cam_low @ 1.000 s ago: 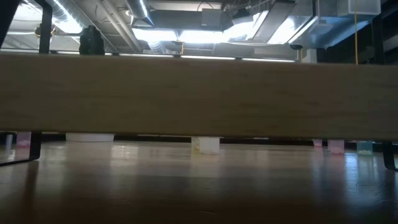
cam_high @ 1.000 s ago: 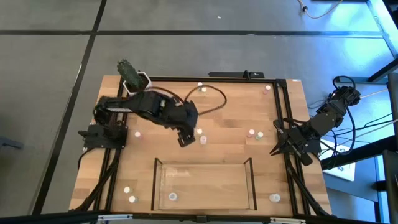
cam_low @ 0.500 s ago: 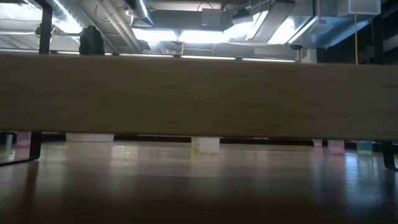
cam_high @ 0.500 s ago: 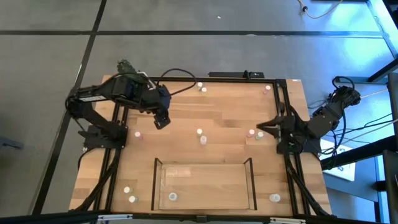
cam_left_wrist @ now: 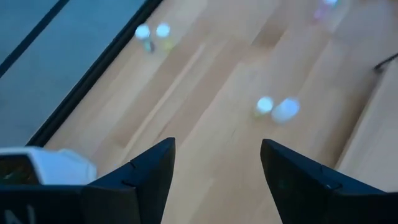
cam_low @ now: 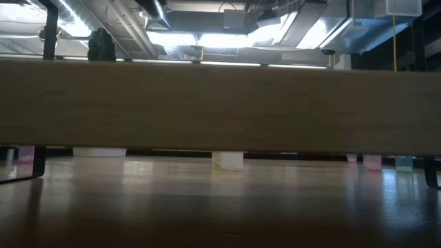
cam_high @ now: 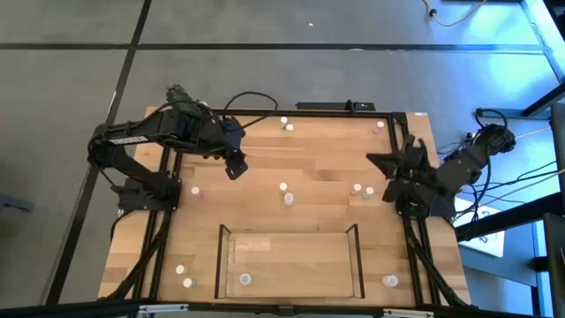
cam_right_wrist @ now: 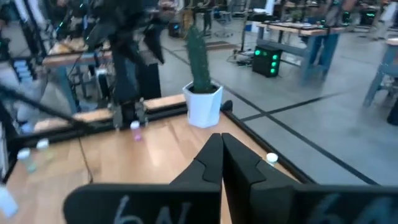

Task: Pick and place medicine bottles onto shelf by color
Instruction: Put the bottom right pink pill bottle on the shelf

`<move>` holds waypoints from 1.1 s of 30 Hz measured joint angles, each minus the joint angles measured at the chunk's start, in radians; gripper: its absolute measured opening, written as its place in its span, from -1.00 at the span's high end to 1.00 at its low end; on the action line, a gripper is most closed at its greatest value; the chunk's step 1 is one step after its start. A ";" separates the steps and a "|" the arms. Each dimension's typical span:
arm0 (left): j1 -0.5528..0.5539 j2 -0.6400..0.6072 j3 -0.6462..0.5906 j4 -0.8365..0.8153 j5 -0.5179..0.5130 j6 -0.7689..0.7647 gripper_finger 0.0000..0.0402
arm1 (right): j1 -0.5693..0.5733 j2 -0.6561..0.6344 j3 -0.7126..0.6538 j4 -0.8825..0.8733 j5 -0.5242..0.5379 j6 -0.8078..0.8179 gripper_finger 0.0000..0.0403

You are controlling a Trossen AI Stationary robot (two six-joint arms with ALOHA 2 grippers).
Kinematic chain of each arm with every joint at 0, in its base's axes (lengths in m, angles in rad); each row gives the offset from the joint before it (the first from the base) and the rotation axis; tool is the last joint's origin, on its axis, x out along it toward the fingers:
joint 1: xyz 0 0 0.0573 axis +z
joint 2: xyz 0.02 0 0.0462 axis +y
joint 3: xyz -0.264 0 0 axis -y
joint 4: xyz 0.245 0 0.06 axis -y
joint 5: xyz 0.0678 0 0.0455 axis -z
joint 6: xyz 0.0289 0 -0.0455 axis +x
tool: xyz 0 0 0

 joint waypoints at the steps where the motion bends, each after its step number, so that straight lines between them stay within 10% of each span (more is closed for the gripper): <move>1: 0.000 0.000 0.000 0.022 0.000 -0.008 -0.15 | -0.015 -0.001 0.024 -0.023 -0.021 0.001 0.99; 15: 0.006 0.000 0.000 0.110 -0.051 -0.020 -0.15 | -0.270 0.175 0.321 -0.815 -0.474 0.389 0.99; 33: 0.006 0.001 0.000 0.108 -0.054 -0.021 -0.15 | -0.396 0.249 0.324 -0.828 -0.639 0.311 0.42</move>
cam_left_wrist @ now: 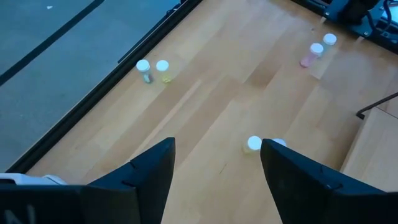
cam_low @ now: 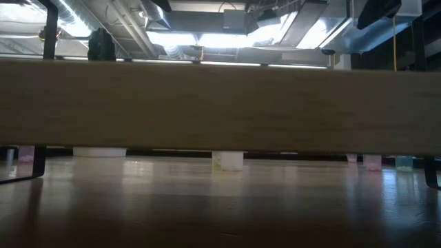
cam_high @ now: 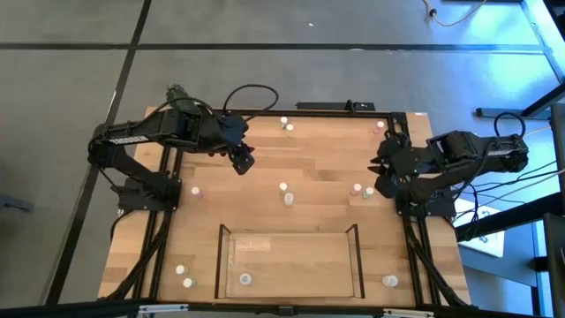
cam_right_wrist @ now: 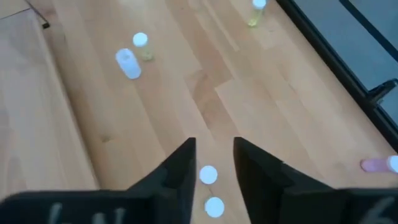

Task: Pick and place medicine bottles onto shelf by color
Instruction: Put the bottom right pink pill bottle on the shelf

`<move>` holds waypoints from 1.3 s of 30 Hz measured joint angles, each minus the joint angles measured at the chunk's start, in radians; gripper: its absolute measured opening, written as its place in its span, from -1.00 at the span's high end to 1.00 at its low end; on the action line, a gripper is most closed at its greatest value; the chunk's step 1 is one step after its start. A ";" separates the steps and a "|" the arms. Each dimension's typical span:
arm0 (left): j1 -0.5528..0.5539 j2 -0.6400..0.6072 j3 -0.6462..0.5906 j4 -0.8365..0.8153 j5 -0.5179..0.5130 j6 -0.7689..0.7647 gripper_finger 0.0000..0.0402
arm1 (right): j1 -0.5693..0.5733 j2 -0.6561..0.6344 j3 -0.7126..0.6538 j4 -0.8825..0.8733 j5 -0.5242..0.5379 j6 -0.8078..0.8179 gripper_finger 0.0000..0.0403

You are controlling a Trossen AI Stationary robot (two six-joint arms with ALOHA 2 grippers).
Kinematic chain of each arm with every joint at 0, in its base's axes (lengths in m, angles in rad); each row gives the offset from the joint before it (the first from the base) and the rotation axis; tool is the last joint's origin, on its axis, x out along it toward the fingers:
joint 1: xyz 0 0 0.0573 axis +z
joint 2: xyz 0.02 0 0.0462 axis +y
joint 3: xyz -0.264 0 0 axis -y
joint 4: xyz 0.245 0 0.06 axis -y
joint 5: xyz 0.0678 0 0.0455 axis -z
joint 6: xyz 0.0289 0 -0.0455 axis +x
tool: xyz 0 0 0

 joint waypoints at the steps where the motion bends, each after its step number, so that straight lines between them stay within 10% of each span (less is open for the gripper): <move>1: 0.000 0.000 0.000 0.000 0.000 0.000 -0.15 | -0.006 0.000 0.000 0.000 0.000 0.002 0.37; 12: 0.000 0.000 0.000 -0.001 0.000 0.000 -0.15 | -0.077 0.035 0.000 0.000 -0.041 -0.008 -0.14; 39: -0.001 0.000 0.000 0.000 0.007 -0.024 -0.15 | -0.336 0.417 0.000 -0.011 -0.384 0.052 -0.05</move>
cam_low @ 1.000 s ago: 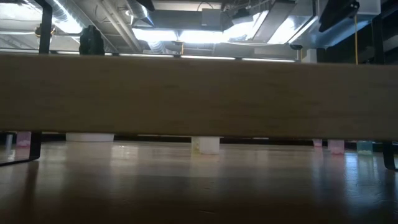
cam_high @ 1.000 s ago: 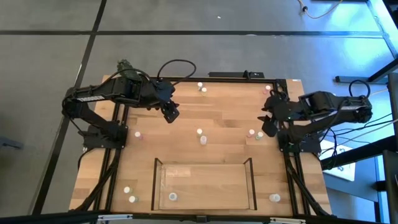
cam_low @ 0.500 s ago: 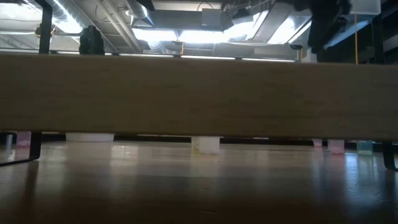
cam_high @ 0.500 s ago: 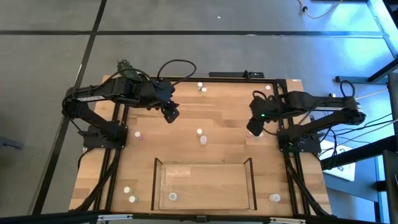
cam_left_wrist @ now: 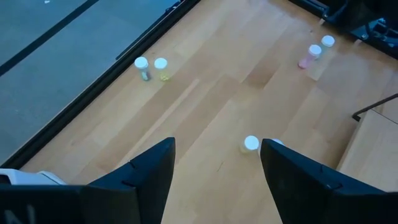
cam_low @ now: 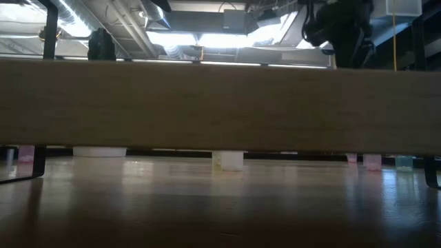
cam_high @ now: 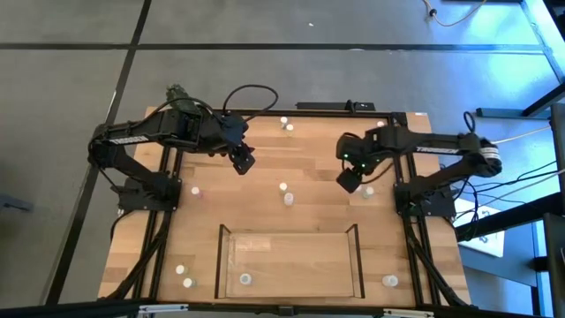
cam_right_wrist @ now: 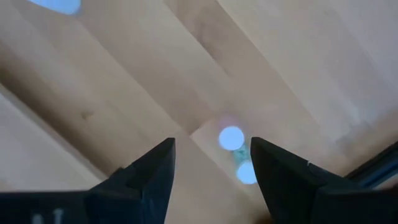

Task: Pick and place medicine bottles onto shelf by color
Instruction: Put the bottom right pink pill bottle on the shelf

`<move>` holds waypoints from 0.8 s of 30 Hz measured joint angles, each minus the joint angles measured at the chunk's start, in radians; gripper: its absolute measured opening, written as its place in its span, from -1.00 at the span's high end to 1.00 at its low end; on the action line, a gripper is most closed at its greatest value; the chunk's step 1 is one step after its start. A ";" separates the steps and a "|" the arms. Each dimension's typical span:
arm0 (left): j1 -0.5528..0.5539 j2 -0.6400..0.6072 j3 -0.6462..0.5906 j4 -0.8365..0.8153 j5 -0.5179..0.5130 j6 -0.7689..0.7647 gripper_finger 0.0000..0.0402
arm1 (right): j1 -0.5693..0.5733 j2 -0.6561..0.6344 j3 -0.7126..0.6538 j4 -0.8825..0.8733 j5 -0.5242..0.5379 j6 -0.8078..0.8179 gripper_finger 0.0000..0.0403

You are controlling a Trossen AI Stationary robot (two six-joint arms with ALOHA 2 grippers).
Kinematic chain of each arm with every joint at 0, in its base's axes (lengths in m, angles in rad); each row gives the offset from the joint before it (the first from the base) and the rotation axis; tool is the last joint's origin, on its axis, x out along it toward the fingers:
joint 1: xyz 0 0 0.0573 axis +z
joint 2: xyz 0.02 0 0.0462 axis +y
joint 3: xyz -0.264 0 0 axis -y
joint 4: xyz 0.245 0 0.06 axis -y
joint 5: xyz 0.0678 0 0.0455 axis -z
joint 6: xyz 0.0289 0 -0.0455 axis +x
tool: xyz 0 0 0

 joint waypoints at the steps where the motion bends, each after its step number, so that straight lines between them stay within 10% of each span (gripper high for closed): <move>1: 0.000 0.000 0.000 0.000 0.001 0.000 -0.15 | -0.006 0.013 0.000 -0.002 0.000 -0.018 -0.05; 24: -0.009 0.003 0.000 0.025 0.212 0.400 -0.15 | -0.018 0.058 -0.096 -0.006 0.027 -0.078 -0.05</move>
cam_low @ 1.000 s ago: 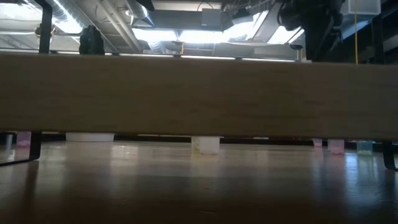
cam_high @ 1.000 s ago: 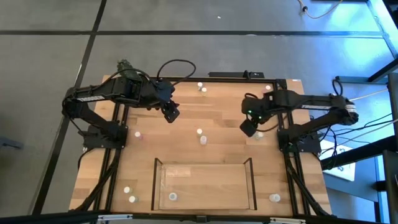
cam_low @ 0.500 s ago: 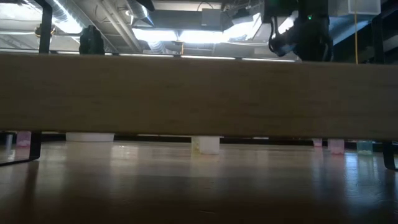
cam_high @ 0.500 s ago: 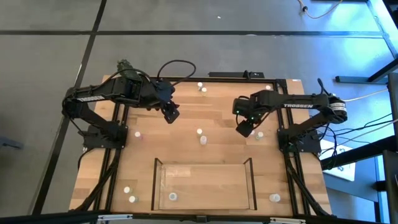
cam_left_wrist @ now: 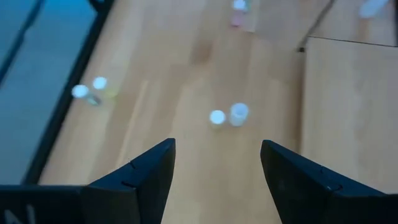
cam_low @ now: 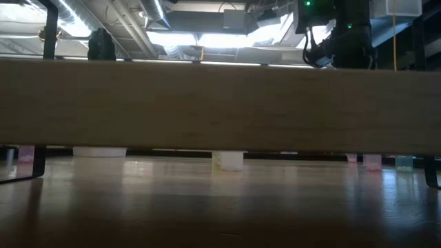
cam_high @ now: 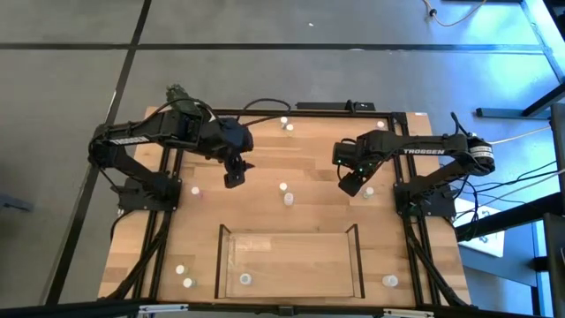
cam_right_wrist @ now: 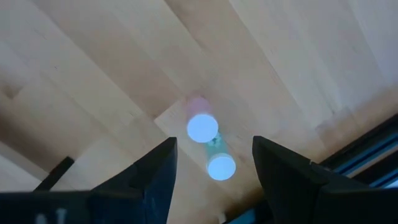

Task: Pick and place medicine bottles onto shelf by color
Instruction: Put the bottom right pink pill bottle on the shelf

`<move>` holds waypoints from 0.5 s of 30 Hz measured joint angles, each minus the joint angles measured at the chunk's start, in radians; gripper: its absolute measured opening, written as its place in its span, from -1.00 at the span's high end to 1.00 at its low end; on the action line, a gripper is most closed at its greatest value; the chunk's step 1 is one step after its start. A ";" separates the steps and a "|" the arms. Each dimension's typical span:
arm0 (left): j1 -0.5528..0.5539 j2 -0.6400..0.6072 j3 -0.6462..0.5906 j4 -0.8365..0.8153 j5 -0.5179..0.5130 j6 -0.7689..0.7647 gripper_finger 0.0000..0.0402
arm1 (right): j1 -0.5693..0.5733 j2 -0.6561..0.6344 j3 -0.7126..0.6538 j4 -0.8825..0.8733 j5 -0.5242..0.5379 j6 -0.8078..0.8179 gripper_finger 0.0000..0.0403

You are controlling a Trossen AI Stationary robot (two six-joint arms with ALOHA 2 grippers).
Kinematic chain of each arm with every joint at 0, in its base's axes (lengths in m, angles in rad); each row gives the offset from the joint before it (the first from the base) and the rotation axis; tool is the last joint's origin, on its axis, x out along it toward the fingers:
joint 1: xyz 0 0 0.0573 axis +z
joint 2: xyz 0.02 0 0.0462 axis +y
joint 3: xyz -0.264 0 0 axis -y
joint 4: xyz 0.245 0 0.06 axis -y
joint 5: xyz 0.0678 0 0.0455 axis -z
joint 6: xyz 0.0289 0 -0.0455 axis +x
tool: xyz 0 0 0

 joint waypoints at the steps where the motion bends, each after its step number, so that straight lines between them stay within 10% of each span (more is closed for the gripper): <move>1: 0.000 0.000 0.000 0.000 -0.028 0.001 -0.15 | 0.000 0.000 0.000 0.000 0.000 0.000 -0.05; 15: 0.000 0.000 0.000 -0.003 -0.119 0.001 -0.15 | 0.000 0.000 0.000 0.040 0.000 -0.001 -0.05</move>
